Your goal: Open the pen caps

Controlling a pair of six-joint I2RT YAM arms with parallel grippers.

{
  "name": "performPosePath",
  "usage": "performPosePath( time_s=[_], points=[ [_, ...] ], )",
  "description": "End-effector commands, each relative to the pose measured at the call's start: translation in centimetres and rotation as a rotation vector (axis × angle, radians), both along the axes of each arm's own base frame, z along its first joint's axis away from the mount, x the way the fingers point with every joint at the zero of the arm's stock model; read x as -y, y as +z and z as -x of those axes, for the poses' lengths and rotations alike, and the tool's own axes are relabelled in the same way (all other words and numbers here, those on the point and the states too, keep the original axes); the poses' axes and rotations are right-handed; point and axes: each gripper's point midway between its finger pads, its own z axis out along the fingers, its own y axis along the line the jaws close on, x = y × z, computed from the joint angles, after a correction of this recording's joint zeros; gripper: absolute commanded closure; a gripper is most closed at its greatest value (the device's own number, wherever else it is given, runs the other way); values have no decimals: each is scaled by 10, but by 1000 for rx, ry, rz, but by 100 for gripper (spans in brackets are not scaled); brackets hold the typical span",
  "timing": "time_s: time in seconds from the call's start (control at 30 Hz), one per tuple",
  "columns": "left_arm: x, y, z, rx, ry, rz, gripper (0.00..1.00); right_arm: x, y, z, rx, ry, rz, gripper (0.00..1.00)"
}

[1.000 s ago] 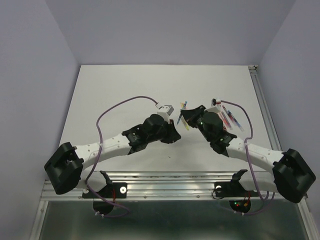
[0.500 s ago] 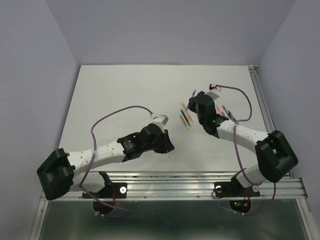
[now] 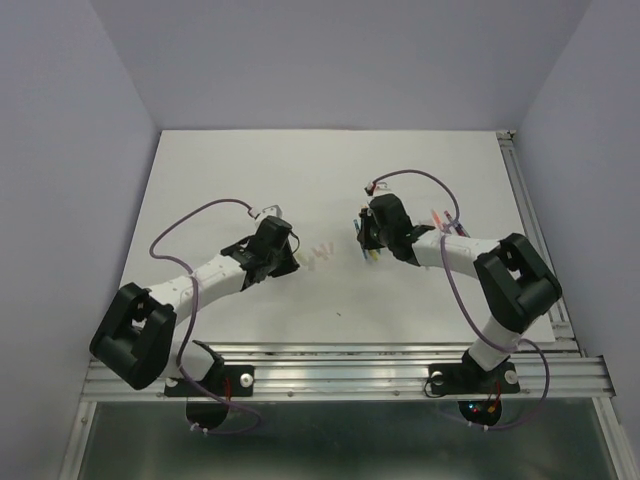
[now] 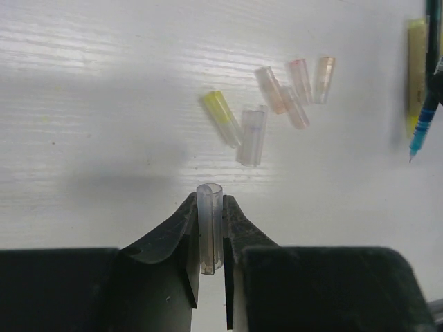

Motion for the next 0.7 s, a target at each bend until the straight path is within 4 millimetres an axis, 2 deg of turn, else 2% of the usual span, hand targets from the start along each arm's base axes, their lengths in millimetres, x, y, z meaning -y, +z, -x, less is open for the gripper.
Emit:
performPosePath(
  time_s=[0.0,0.2,0.33,0.5,0.6,0.67],
  points=[
    [-8,7,-23,33,19,-17,94,-15,14,-8,39,108,40,98],
    [-9,8,-49,45,33,-56,94,-11,-3,-4,3,130,91,94],
    [-12,12,-63,52,36,-95,94,-7,-9,-5,-12,115,118,91],
    [-3,15,-77,58,1,-104,93,-6,-7,-6,-14,105,115,82],
    [0,12,-83,52,-18,-121,93,-7,2,-6,1,100,100,74],
    [5,15,-90,64,-43,-129,92,-8,10,-5,13,97,81,63]
  ],
)
